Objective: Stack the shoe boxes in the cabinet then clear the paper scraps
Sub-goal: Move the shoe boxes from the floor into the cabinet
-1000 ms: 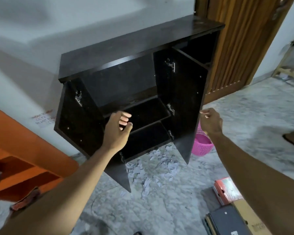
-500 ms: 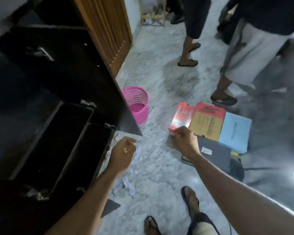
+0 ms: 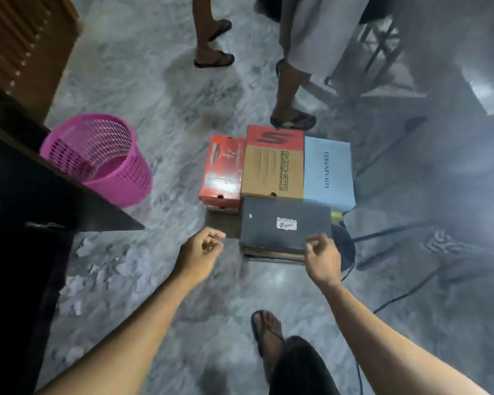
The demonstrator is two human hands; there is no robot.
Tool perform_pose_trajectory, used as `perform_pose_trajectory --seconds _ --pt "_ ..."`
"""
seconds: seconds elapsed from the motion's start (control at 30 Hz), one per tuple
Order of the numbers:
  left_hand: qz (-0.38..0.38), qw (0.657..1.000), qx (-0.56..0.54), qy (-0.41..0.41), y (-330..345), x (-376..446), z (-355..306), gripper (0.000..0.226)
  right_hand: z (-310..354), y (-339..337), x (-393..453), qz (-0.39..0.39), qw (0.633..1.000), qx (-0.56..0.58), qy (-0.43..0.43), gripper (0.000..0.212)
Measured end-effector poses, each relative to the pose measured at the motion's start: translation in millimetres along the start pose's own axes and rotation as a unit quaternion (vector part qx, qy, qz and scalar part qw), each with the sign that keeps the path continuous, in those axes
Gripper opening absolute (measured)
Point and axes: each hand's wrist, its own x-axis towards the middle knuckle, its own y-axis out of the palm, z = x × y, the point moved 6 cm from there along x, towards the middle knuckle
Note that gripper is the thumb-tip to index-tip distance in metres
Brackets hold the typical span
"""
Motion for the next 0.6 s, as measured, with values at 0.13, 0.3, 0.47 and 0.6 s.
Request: perform_pose_trajectory --seconds 0.13,0.3,0.47,0.6 --pt "-0.017 1.000 -0.007 0.000 56.3 76.9 53.0 0.020 -80.5 23.3 59.7 -0.104 0.994 0.026 0.033 0.032" --pt "-0.016 0.999 -0.033 -0.004 124.9 145.0 108.2 0.047 -156.7 51.5 115.4 -0.168 0.979 0.104 0.041 0.044" --pt "0.045 0.995 -0.090 -0.005 176.7 178.3 143.7 0.068 -203.9 85.8 140.6 -0.141 0.961 0.228 0.065 0.038" --pt "0.040 0.992 -0.104 0.051 181.4 177.2 154.4 0.058 -215.9 102.6 136.0 -0.123 0.946 0.299 0.027 0.035"
